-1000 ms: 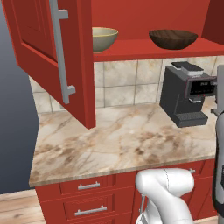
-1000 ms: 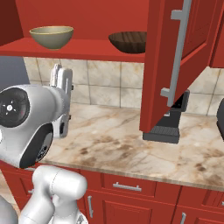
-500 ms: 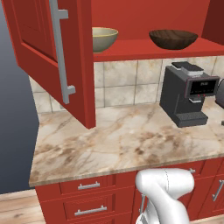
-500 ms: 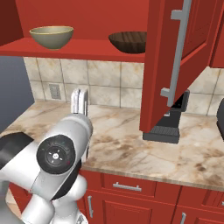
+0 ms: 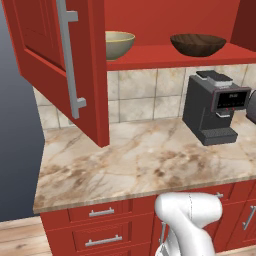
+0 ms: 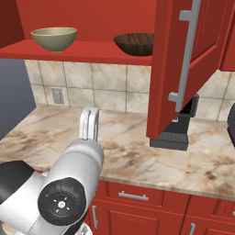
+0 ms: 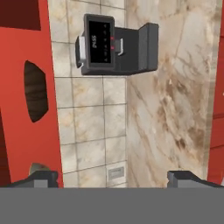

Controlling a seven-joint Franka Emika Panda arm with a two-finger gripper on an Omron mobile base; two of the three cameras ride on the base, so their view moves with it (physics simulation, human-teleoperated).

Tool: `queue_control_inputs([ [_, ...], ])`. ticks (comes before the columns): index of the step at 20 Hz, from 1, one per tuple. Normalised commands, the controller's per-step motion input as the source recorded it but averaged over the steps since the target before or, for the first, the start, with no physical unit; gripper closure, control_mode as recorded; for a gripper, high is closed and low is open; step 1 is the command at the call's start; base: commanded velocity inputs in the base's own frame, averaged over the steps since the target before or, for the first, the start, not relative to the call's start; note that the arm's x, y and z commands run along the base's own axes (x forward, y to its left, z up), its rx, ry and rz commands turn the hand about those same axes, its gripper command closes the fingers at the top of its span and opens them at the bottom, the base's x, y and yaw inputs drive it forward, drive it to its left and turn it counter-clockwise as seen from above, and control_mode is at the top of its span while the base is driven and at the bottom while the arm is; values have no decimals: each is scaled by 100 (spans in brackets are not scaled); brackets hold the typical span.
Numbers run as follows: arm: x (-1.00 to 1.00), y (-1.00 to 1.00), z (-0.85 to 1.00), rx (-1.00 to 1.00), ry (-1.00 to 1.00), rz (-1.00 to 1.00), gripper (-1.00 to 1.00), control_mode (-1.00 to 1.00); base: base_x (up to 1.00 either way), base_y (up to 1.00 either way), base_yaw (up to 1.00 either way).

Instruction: Open the cabinet. Pick the bowls from the counter and place them in the cabinet. Then close the cabinet.

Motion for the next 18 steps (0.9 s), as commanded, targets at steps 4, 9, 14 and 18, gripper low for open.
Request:
queue_control_inputs([
  [4,-75,-44,19,1,16,0,-100,-100,0,0,0],
  [9,-55,-36,9,0,27,0,-100,-100,0,0,0],
  [14,-21,-22,0,0,8,5,-100,-100,0,0,0],
  [18,-18,-33,-1,0,0,9,-100,-100,0,0,0],
])
